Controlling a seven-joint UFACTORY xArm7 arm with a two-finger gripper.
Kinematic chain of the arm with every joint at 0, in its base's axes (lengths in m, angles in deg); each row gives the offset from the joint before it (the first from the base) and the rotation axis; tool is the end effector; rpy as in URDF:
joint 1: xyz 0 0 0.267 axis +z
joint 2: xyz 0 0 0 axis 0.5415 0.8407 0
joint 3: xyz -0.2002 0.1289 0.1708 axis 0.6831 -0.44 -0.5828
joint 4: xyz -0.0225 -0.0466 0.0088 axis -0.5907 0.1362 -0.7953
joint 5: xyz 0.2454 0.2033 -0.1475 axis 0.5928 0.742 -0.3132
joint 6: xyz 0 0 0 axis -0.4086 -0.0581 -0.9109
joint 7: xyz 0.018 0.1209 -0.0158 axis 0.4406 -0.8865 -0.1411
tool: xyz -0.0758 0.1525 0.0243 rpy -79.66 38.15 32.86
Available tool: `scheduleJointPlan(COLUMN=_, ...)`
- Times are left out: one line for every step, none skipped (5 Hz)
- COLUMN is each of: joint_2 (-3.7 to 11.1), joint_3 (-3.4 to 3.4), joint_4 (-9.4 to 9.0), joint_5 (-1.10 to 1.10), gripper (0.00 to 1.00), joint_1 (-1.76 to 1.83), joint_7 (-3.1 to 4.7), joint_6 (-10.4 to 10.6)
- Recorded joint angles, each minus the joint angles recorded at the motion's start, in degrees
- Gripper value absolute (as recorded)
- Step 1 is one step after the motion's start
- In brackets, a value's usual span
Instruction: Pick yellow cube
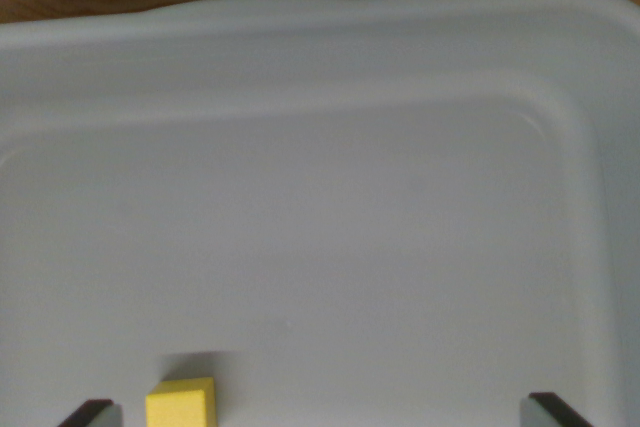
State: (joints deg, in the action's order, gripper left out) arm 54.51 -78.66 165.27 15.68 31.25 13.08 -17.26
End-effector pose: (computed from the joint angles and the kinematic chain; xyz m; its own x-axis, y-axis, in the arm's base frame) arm 0.4881 -0.0134 0.3751 0.9962 -0.0598 0.0637 -0.0609 -0.9980 0.0148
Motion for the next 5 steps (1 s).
scheduleJointPlan(joint_2=0.00, joint_3=0.00, joint_4=0.00, joint_5=0.00, gripper=0.00, joint_1=0.00, joint_7=0.00, joint_6=0.0)
scheduleJointPlan(joint_2=0.24, joint_3=-0.12, joint_4=-0.92, joint_5=0.05, gripper=0.00, joint_1=0.12, joint_7=-0.13, joint_6=1.0)
scheduleJointPlan(joint_2=0.24, joint_3=-0.12, joint_4=-0.92, joint_5=0.05, gripper=0.00, joint_1=0.12, joint_7=-0.13, joint_6=1.0)
scheduleJointPlan(joint_2=0.55, joint_3=-0.28, joint_4=-2.13, joint_5=0.12, gripper=0.00, joint_1=0.29, joint_7=-0.31, joint_6=2.2)
scheduleJointPlan(joint_2=0.55, joint_3=-0.28, joint_4=-2.13, joint_5=0.12, gripper=0.00, joint_1=0.29, joint_7=-0.31, joint_6=2.2)
